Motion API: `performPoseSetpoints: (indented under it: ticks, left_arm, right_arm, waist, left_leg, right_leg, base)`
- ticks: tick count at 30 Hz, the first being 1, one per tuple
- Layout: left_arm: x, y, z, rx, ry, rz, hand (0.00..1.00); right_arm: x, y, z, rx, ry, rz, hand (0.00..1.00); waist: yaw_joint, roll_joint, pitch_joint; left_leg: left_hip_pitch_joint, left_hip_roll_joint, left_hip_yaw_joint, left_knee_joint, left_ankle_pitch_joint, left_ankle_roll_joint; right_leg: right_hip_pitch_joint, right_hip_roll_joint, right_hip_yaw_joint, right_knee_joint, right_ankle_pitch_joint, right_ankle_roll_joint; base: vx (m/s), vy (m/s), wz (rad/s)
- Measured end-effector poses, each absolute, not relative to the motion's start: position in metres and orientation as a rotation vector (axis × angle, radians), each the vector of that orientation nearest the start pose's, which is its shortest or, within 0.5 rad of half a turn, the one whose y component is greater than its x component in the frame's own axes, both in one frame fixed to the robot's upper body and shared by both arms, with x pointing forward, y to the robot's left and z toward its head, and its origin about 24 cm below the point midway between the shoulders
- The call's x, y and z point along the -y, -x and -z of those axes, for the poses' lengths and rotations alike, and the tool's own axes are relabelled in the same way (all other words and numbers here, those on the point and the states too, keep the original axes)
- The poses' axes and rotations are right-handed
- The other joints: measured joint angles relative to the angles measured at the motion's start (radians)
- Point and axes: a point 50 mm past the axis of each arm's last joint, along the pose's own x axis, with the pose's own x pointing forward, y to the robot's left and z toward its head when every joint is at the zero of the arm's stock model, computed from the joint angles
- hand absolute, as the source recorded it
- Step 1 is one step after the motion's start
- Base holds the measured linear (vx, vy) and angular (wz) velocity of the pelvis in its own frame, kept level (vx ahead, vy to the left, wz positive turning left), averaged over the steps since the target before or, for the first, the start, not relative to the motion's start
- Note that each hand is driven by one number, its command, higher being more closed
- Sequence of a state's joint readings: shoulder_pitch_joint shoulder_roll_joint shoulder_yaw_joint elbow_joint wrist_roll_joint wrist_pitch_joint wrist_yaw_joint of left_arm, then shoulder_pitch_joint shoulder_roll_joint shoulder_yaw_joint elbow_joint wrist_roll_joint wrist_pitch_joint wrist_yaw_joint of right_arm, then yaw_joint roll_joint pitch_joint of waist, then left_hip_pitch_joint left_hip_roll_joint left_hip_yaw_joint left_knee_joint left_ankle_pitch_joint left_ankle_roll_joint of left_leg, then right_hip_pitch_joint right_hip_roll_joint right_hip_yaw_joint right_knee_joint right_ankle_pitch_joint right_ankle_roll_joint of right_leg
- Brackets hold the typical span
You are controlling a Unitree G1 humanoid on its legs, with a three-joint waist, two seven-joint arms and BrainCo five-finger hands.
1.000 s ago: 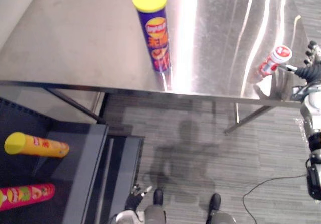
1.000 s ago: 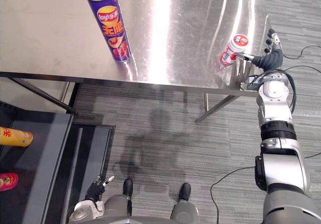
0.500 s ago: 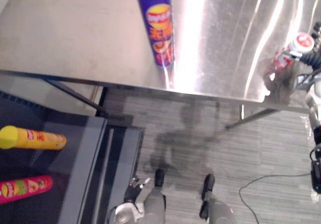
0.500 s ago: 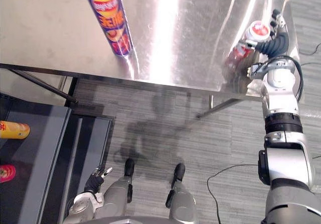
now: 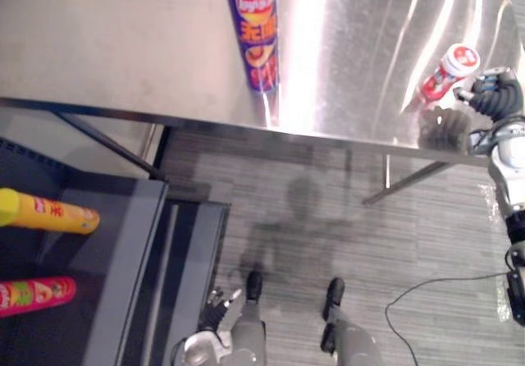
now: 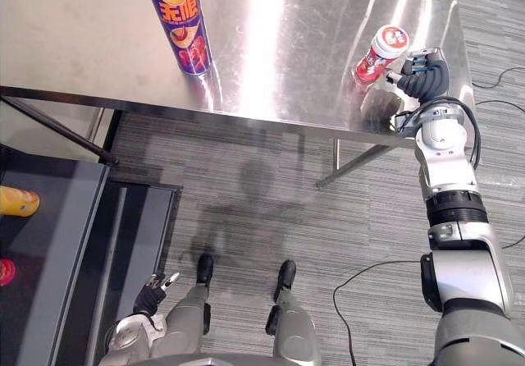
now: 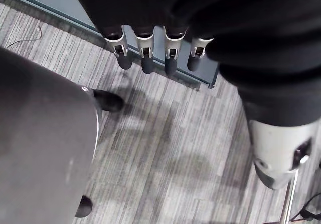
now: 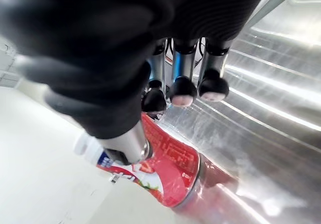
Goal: Put the gum and the chips on the shelf.
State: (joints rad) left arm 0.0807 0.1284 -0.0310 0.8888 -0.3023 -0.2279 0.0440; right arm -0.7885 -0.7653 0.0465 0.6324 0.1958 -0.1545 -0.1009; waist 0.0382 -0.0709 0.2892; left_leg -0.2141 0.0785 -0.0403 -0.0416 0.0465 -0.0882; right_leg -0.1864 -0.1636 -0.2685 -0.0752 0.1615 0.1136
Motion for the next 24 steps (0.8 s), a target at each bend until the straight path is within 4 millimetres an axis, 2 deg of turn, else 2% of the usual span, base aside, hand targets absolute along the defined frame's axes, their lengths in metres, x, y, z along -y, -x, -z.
performPoseSetpoints:
  ticks: [4,9,13,15,16,24]
  left_arm:
    - [-0.205,-0.139,0.132,-0.755,0.106,-0.263,0.00]
    - [-0.212,-0.130,0.137,-0.799,0.104,-0.301,0.00]
    - [-0.217,-0.110,0.144,-0.859,0.094,-0.335,0.00]
    - [-0.218,-0.109,0.144,-0.863,0.098,-0.345,0.00]
    - [-0.218,-0.105,0.145,-0.875,0.100,-0.348,0.00]
    - [-0.215,-0.098,0.148,-0.894,0.112,-0.341,0.00]
  right_arm:
    - [0.300,-0.352,-0.245,0.444,0.465,0.312,1.00]
    - [0.311,-0.337,-0.259,0.529,0.414,0.387,1.00]
    - [0.314,-0.323,-0.244,0.535,0.432,0.389,1.00]
    - [0.318,-0.320,-0.237,0.515,0.436,0.392,1.00]
    - [0.321,-0.318,-0.233,0.501,0.438,0.396,0.00]
    - [0.336,-0.320,-0.207,0.381,0.390,0.398,0.00]
  waist:
    - [-0.008,-0.014,-0.007]
    - [-0.010,-0.043,-0.054]
    - [-0.021,-0.067,-0.151]
    - [-0.021,-0.071,-0.164]
    - [-0.021,-0.072,-0.184]
    - [-0.019,-0.059,-0.210]
  left_leg:
    - [0.046,0.001,0.003,-0.039,0.024,-0.003]
    - [0.081,0.005,-0.004,-0.054,0.032,-0.013]
    - [0.111,0.004,-0.022,-0.054,0.025,-0.013]
    - [0.132,0.002,-0.025,-0.054,0.020,-0.013]
    - [0.133,0.001,-0.025,-0.054,0.018,-0.013]
    - [0.149,0.001,-0.020,-0.059,0.018,-0.013]
  right_leg:
    - [0.025,0.002,0.000,-0.002,-0.005,-0.003]
    - [0.058,0.006,-0.010,0.000,-0.043,-0.005]
    - [0.099,0.003,-0.028,0.000,-0.061,0.003]
    - [0.123,0.002,-0.036,0.000,-0.062,0.003]
    - [0.125,0.000,-0.039,0.000,-0.062,0.003]
    - [0.139,-0.001,-0.033,0.001,-0.065,-0.002]
  base:
    - [-0.06,-0.010,-0.05]
    - [-0.03,-0.017,0.04]
    - [0.05,-0.010,0.10]
    - [0.04,-0.002,0.12]
    - [0.02,0.008,0.05]
    - [0.00,0.000,-0.01]
